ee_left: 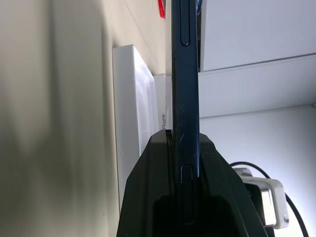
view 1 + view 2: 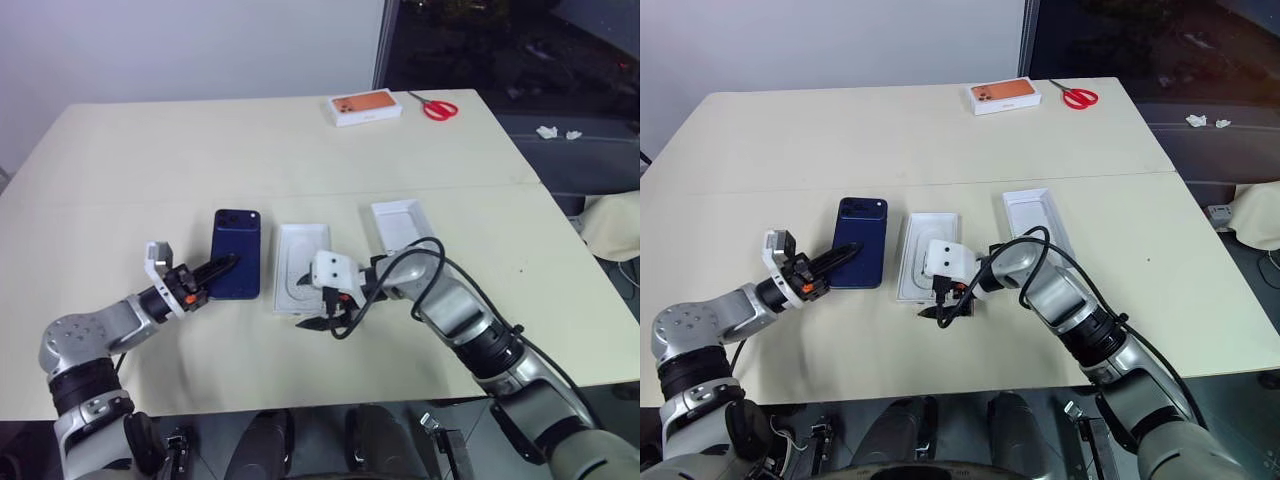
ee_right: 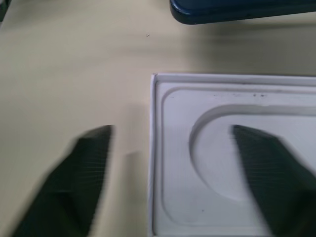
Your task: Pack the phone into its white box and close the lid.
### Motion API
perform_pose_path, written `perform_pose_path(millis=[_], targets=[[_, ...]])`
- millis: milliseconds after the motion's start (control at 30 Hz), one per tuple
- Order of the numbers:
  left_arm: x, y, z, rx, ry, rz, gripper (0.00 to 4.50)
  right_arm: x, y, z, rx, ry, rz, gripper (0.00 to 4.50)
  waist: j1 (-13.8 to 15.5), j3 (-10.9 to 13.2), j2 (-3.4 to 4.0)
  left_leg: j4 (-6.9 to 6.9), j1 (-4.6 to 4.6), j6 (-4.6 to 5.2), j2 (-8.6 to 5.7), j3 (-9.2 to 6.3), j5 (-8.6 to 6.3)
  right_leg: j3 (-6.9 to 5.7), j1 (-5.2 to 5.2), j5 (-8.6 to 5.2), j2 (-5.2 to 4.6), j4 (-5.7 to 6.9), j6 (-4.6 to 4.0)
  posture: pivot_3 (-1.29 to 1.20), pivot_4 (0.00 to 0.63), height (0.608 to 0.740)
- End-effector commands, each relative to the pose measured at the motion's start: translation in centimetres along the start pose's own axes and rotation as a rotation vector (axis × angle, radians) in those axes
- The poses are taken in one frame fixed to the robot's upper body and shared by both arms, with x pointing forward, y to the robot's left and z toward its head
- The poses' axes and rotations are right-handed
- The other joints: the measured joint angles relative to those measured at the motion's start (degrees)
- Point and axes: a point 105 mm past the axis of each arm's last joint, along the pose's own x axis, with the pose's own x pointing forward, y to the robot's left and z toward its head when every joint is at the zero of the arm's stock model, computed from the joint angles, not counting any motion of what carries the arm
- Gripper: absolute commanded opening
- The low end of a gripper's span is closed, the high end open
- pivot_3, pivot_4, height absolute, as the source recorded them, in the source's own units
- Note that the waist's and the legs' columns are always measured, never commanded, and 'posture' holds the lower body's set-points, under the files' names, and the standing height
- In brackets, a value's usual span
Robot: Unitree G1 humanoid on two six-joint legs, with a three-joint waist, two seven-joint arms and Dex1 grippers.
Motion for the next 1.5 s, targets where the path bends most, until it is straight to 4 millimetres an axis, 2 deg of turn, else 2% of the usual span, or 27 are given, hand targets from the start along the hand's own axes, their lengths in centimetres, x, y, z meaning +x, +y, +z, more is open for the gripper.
perform_pose_path(millis=[33,200,300,400,633,733,767,1167,1300,1500], targets=[[0.2,-2.0,0.5,0.051,0.0,-0.069,0.0,0.0,0.0,0.7,-0.023,-0.014,0.002,4.38,0.0,0.0,0.0,0.0,0.0,0.0,0.0,0.0,0.0,0.0,0.01,0.0,0.0,0.0,0.0,0.0,0.15,0.74],[0.3,-2.1,0.6,0.057,-0.001,-0.07,0.0,0.2,0.1,-0.6,-0.016,0.03,0.011,4.38,0.1,0.0,-0.01,0.01,0.0,0.0,0.0,0.0,0.0,0.0,0.01,0.0,0.0,0.0,0.0,0.0,0.15,0.74],[0.4,-2.2,0.6,0.063,0.001,-0.067,0.0,0.3,0.2,-0.6,0.001,0.028,0.015,3.51,0.0,0.0,-0.02,0.01,0.0,0.0,0.0,0.0,0.0,-0.01,0.0,0.0,0.0,0.0,0.0,0.0,0.15,0.74],[0.5,-2.3,0.6,0.068,0.004,-0.069,0.0,0.4,0.2,-0.6,-0.001,0.03,0.012,2.07,0.1,0.0,-0.02,0.01,0.0,0.0,0.0,0.0,0.0,-0.01,0.01,0.0,0.0,0.0,0.0,0.0,0.15,0.74],[0.9,-2.5,0.4,0.081,0.023,-0.07,0.0,0.4,0.0,-0.5,0.0,0.026,0.003,2.07,0.1,0.0,-0.03,0.02,0.0,0.0,0.0,0.0,0.0,-0.01,0.02,0.0,0.0,0.0,0.0,0.0,0.15,0.74],[0.9,-2.5,0.3,0.083,0.024,-0.067,0.0,0.3,0.0,-0.7,0.001,0.034,0.003,1.23,0.1,0.0,-0.03,0.02,0.0,0.0,0.0,0.0,0.0,-0.01,0.01,0.0,0.0,0.0,0.0,0.0,0.15,0.74],[0.9,-2.6,0.3,0.083,0.025,-0.068,0.0,0.3,-0.1,-0.8,-0.007,0.038,-0.003,0.81,0.0,0.0,-0.03,0.02,0.01,0.0,0.0,0.0,0.0,-0.01,0.02,0.0,0.0,0.0,0.0,0.0,0.15,0.74],[1.4,-2.9,0.5,0.088,0.024,-0.073,0.0,1.2,0.2,0.2,0.004,-0.002,-0.002,0.81,-0.2,0.0,-0.03,0.04,0.04,-0.02,0.0,0.0,0.01,-0.02,0.04,0.0,0.01,0.03,0.0,0.0,0.15,0.74],[1.5,-3.0,0.5,0.093,0.019,-0.074,0.0,2.0,0.8,1.0,0.116,-0.033,-0.008,0.81,-0.3,0.0,-0.03,0.03,0.04,-0.02,0.02,0.0,0.02,-0.01,0.03,0.0,0.02,0.04,0.0,0.0,0.15,0.74],[1.6,-3.1,0.6,0.087,0.024,-0.076,0.0,1.5,1.9,1.8,0.33,-0.079,0.074,0.81,0.1,0.0,-0.03,0.04,0.03,-0.02,0.01,-0.01,0.01,-0.01,0.04,0.0,0.02,0.03,0.0,0.0,0.15,0.74]])
